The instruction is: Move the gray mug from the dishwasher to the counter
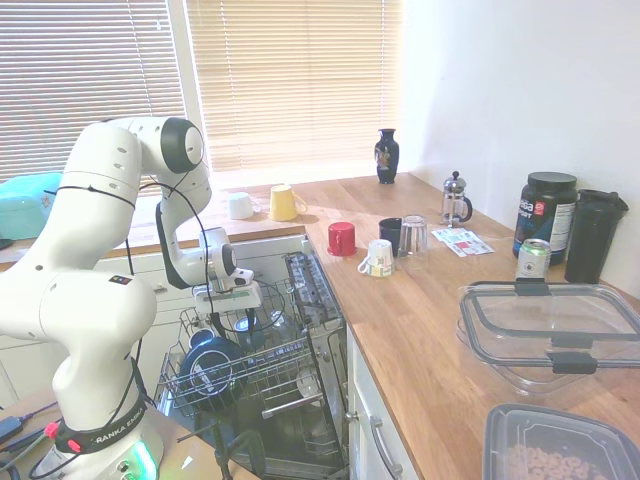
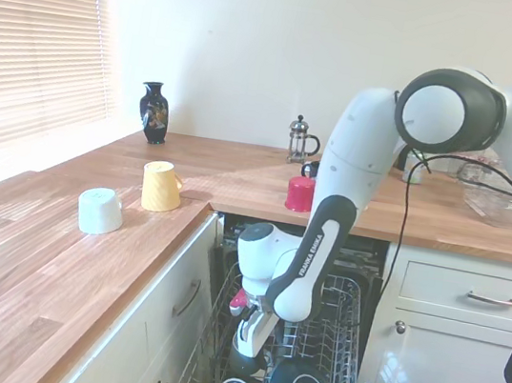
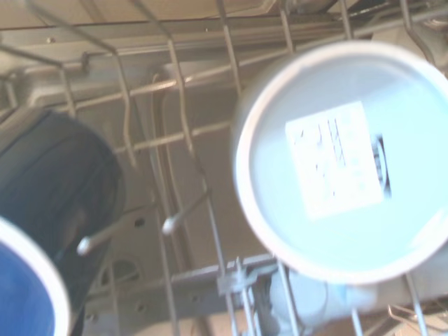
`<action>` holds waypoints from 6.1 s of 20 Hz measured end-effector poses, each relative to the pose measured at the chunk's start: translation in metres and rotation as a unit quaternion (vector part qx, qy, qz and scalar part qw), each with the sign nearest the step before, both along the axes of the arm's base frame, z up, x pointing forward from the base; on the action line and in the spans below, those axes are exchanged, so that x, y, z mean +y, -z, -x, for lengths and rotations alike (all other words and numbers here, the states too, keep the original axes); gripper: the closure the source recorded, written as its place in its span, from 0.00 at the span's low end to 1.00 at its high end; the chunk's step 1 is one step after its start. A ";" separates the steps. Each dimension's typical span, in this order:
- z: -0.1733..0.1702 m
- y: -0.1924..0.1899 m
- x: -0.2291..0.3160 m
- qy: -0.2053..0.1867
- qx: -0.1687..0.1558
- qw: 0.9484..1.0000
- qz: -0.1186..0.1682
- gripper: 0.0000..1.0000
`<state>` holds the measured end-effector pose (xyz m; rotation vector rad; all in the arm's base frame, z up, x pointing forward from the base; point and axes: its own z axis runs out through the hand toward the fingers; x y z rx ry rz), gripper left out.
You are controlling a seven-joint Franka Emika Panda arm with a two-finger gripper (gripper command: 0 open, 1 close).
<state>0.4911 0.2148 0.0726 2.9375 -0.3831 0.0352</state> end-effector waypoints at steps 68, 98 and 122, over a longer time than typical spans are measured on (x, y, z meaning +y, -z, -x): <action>0.006 0.035 -0.003 -0.061 -0.055 0.997 0.012 1.00; -0.030 -0.278 -0.094 0.103 -0.145 0.983 -0.043 1.00; -0.151 -0.288 -0.131 0.191 -0.144 0.969 -0.068 1.00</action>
